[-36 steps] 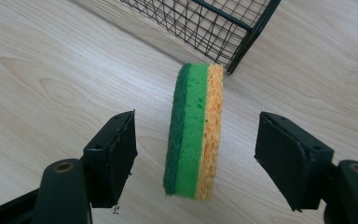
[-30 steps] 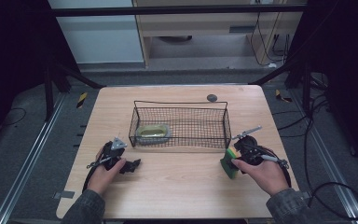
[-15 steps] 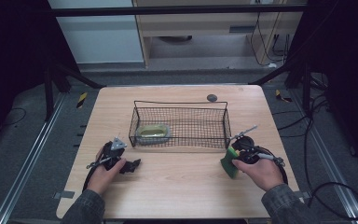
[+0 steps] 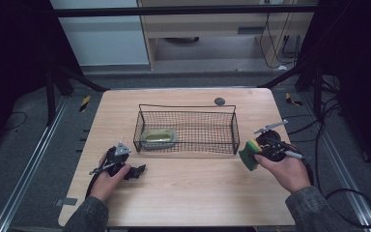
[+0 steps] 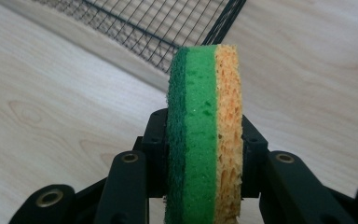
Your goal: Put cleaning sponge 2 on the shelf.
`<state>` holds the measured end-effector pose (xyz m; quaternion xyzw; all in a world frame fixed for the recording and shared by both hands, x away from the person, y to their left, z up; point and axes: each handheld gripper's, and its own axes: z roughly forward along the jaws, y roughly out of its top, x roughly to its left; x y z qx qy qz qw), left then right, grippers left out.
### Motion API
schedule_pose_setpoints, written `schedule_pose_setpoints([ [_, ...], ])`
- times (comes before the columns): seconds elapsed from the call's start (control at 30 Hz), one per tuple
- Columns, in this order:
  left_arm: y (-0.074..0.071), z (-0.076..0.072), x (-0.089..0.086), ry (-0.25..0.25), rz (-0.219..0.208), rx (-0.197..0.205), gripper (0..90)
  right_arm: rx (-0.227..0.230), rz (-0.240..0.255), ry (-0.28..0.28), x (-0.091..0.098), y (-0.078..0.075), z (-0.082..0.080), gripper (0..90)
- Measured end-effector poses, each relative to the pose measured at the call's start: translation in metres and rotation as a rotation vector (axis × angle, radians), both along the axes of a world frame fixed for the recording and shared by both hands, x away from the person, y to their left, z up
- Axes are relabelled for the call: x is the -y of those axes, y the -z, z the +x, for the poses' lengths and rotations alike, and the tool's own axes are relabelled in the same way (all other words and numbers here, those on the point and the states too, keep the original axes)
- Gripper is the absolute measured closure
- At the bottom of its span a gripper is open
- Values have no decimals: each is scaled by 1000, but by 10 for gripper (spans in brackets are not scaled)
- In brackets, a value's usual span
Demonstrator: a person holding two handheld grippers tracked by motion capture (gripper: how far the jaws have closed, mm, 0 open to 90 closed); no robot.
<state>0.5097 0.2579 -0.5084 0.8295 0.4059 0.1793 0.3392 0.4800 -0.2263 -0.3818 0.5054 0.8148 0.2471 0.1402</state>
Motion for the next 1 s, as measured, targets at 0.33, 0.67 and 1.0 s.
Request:
schedule_pose_setpoints([
  [0.33,0,0,0,2,1,1,0,70,-15,-9,6,-24,13,641],
  [0.67,0,0,0,4,0,1,0,111,-33,-8,9,-47,31,641],
  [1.0,0,0,0,0,-6,0,0,164,-58,-33,0,-69,47,641],
])
